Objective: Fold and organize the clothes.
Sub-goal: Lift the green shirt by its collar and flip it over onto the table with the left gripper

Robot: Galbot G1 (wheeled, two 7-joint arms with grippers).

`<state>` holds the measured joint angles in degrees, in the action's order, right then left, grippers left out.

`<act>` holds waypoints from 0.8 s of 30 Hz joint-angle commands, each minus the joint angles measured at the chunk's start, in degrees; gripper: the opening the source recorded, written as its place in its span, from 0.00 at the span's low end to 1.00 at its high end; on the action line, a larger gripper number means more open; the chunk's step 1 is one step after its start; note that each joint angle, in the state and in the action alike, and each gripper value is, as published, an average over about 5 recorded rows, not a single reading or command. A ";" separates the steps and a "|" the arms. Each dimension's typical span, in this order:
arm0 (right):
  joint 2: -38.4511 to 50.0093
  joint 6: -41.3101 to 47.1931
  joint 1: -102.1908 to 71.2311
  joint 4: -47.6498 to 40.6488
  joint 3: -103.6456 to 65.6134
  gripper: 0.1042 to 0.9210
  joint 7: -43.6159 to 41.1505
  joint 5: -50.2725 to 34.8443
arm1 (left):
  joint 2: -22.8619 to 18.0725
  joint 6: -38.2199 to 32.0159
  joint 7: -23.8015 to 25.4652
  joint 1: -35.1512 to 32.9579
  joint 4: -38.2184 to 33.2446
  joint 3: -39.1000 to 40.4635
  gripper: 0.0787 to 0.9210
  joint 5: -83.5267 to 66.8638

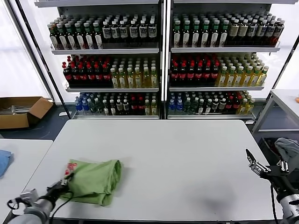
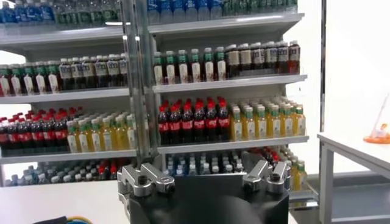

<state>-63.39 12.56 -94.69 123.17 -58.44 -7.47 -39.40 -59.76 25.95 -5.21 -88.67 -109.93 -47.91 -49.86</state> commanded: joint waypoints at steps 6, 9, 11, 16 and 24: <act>0.54 0.11 1.17 -0.67 1.96 0.88 -0.10 -0.08 | 10.12 2.59 -1.91 -0.30 3.04 -26.27 0.07 -11.81; 0.71 -0.13 0.99 -1.25 2.02 0.88 -0.21 -0.06 | 11.48 1.85 -0.10 -0.96 2.08 -25.51 0.07 -5.04; 0.89 -0.21 0.75 -1.29 1.95 0.88 -0.25 -0.10 | 11.45 2.22 0.56 -0.83 0.84 -24.30 0.07 -2.63; 1.28 -0.40 0.10 -1.17 1.48 0.88 -0.41 -0.09 | 10.07 3.45 -0.55 0.36 -3.27 -21.28 0.07 -1.23; 0.64 -0.84 -0.08 -1.59 1.95 0.88 -0.80 0.73 | 4.29 5.64 -7.25 -2.26 -15.94 -5.22 0.07 6.15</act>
<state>-62.51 11.86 -94.80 121.98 -57.12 -8.20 -39.29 -52.44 29.54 -7.85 -89.69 -114.96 -64.76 -51.21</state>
